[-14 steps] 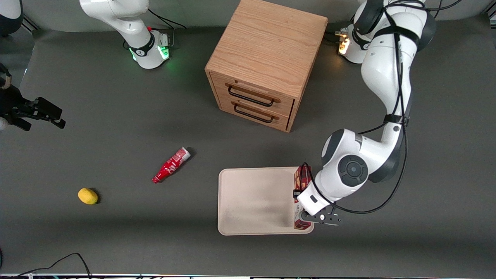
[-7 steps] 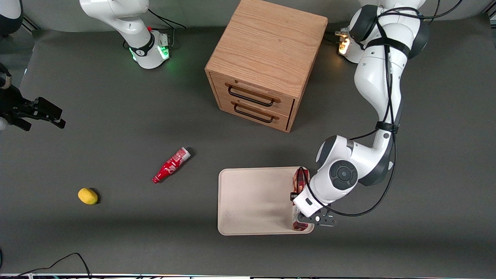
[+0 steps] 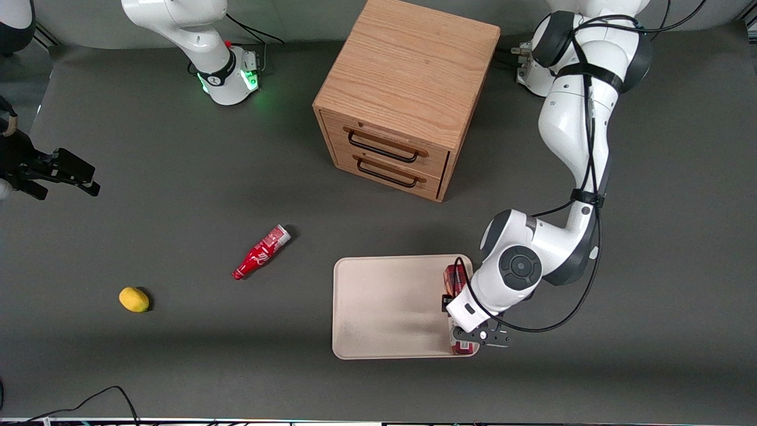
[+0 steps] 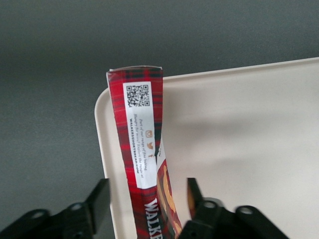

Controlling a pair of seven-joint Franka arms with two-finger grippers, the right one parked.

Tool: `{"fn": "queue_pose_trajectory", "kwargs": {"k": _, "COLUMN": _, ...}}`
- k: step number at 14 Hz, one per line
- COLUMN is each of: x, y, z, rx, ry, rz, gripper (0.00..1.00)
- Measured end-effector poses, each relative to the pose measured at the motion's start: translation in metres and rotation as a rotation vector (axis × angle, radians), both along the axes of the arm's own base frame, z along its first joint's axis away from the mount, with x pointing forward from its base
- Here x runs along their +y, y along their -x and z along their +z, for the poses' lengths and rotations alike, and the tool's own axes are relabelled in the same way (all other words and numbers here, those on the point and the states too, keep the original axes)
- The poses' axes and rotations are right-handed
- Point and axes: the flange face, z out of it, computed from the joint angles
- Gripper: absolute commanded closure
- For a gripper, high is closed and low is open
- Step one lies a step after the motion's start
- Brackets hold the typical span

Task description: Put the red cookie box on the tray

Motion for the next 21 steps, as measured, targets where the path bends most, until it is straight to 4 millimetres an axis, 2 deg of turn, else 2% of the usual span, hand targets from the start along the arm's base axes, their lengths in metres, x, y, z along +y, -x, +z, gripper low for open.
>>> {"fn": "queue_pose_trajectory", "kwargs": {"k": 10, "x": -0.001, "y": 0.001, "z": 0.002, "rx": 0.004, "ry": -0.005, "rz": -0.003, "gripper": 0.0}}
{"fn": "queue_pose_trajectory", "kwargs": {"k": 12, "x": 0.002, "y": 0.003, "z": 0.012, "rx": 0.051, "ry": -0.031, "rz": -0.004, "gripper": 0.0}}
{"fn": "queue_pose_trajectory", "kwargs": {"k": 14, "x": 0.009, "y": 0.009, "z": 0.047, "rx": 0.113, "ry": -0.071, "rz": -0.007, "gripper": 0.0}}
{"fn": "queue_pose_trajectory", "kwargs": {"k": 15, "x": 0.014, "y": 0.014, "z": 0.074, "rx": 0.132, "ry": -0.093, "rz": -0.012, "gripper": 0.0}}
{"fn": "queue_pose_trajectory", "kwargs": {"k": 17, "x": 0.035, "y": 0.026, "z": 0.14, "rx": 0.153, "ry": -0.14, "rz": -0.035, "gripper": 0.0}}
{"fn": "queue_pose_trajectory", "kwargs": {"k": 19, "x": 0.074, "y": 0.041, "z": 0.2, "rx": 0.165, "ry": -0.169, "rz": -0.04, "gripper": 0.0}}
{"fn": "queue_pose_trajectory", "kwargs": {"k": 21, "x": 0.123, "y": 0.062, "z": 0.232, "rx": 0.172, "ry": -0.186, "rz": -0.045, "gripper": 0.0}}
